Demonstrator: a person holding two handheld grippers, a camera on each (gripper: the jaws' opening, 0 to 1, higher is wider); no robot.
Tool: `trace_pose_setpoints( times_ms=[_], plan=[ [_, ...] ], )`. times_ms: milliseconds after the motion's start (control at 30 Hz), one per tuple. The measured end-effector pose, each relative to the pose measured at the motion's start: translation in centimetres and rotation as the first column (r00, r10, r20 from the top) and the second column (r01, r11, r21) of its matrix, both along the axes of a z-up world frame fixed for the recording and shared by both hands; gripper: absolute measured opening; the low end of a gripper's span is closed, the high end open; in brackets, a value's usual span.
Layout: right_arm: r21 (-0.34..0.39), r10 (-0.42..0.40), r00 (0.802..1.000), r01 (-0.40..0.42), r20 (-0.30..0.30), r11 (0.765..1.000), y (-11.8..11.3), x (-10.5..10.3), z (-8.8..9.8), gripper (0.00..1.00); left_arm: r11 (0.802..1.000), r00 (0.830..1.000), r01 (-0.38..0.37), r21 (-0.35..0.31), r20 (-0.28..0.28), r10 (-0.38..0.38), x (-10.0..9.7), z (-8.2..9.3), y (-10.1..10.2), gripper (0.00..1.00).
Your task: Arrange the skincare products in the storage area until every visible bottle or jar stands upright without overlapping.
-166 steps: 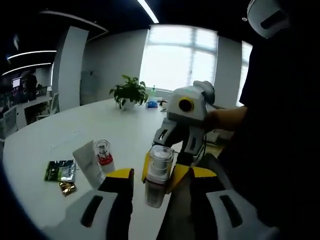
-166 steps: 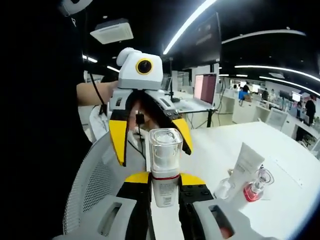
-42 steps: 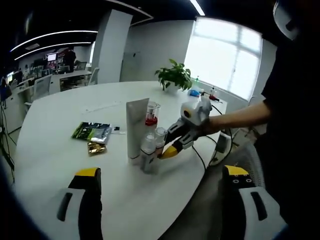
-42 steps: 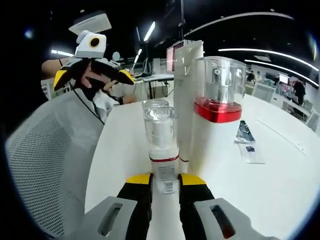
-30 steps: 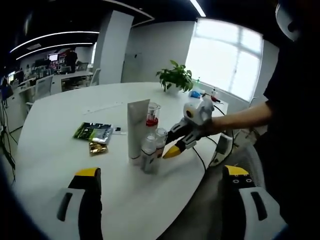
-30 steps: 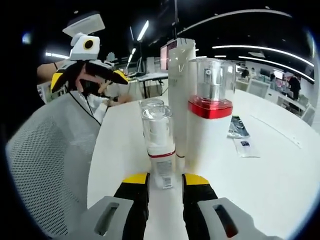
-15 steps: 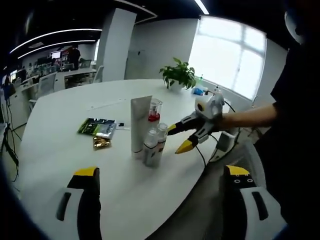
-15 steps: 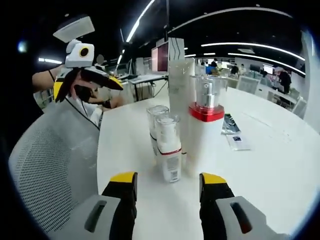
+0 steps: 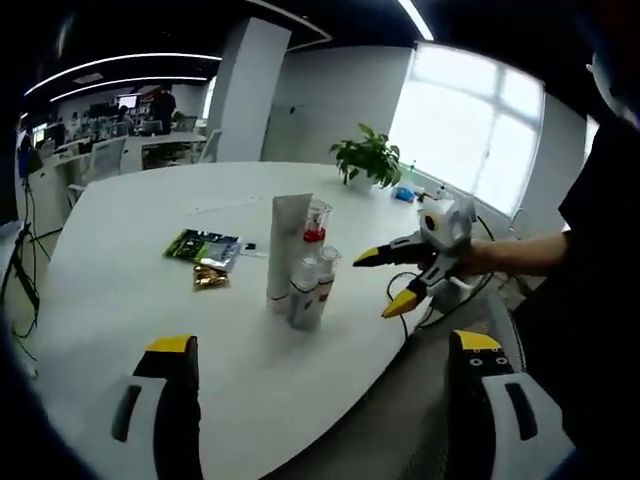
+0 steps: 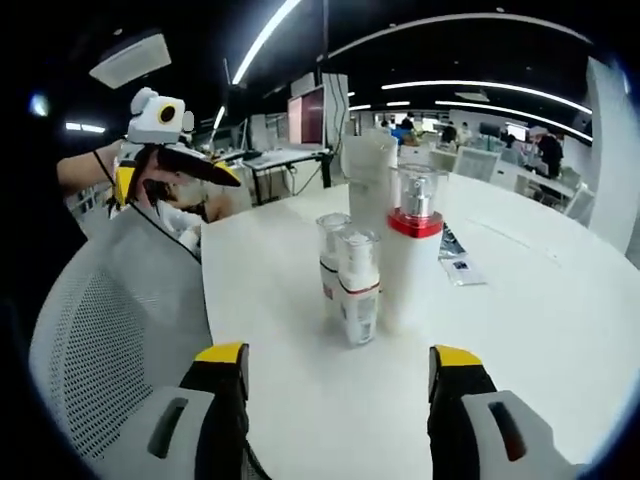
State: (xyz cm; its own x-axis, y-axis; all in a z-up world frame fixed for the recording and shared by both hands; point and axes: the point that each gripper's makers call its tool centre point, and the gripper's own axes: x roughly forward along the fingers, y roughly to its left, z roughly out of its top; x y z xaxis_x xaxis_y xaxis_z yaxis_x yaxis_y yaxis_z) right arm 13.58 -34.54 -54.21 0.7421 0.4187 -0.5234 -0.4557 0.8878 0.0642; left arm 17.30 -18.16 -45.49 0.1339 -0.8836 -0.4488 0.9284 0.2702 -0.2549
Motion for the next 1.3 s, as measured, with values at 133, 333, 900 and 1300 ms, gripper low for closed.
trace_pose_setpoints(
  times_ms=[133,333,900,1300],
  plan=[
    [0.033,-0.072,0.997,0.071,0.017,0.997,0.1,-0.7,1.1,0.85,0.996,0.997,-0.067,-0.055,0.027,0.068,0.9,0.6,0.5,0.95],
    [0.038,-0.137,0.989,0.136,0.048,0.99,0.4,-1.9,2.4,0.99,0.99,0.987,-0.139,-0.033,0.071,0.141,2.0,-0.4,1.9,0.99],
    [0.099,-0.313,0.939,0.301,0.144,0.948,1.7,-2.9,6.3,0.99,0.968,0.967,-0.245,-0.05,0.059,0.247,4.5,-1.4,5.3,0.99],
    [0.073,-0.43,0.889,0.424,0.157,0.903,0.9,-2.6,7.2,0.99,0.978,0.98,-0.192,-0.076,0.044,0.196,3.2,-1.2,4.8,0.98]
  ],
)
